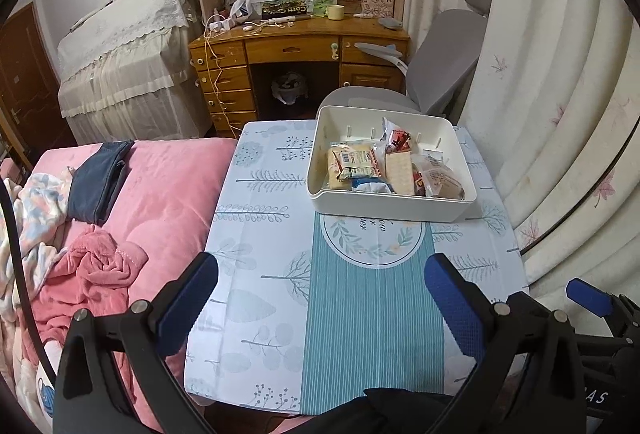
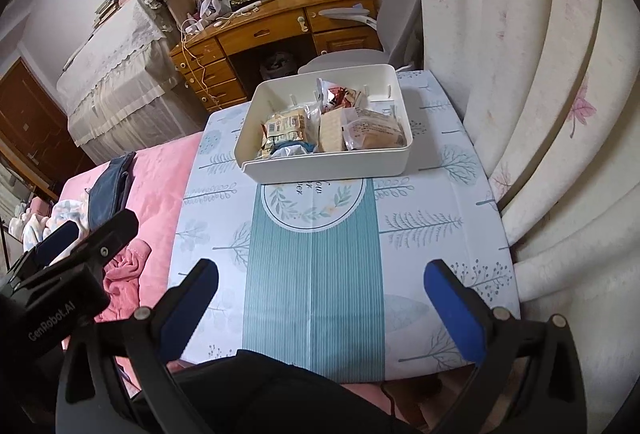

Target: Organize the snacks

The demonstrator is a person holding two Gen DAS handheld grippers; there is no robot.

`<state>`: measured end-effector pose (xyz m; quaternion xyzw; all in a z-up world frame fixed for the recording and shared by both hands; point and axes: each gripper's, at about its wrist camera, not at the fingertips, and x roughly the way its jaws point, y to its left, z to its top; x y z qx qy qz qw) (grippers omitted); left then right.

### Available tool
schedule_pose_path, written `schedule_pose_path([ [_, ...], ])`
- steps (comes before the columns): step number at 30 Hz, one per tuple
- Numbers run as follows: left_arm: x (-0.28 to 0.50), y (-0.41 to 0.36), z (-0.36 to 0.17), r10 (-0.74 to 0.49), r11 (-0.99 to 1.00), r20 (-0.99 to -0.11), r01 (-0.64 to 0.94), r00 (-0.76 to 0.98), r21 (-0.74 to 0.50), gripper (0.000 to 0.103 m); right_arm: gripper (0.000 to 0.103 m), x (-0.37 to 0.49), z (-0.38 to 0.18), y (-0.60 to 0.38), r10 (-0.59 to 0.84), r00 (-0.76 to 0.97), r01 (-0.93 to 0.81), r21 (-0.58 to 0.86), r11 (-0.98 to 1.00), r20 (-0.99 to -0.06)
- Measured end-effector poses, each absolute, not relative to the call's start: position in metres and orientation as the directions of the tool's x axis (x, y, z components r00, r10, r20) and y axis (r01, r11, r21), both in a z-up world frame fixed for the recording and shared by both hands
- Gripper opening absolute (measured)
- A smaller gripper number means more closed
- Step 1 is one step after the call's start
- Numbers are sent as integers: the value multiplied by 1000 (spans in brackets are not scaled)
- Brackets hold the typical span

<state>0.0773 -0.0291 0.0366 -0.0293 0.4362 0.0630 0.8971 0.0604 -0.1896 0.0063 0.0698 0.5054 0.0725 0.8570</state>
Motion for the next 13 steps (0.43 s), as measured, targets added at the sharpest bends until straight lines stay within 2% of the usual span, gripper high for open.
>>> schedule_pose_path([
  [13,84,-28,31,85,990,-801,-138,593,3,103,103,66,3,-190,188,460,-40,191,981,-868],
])
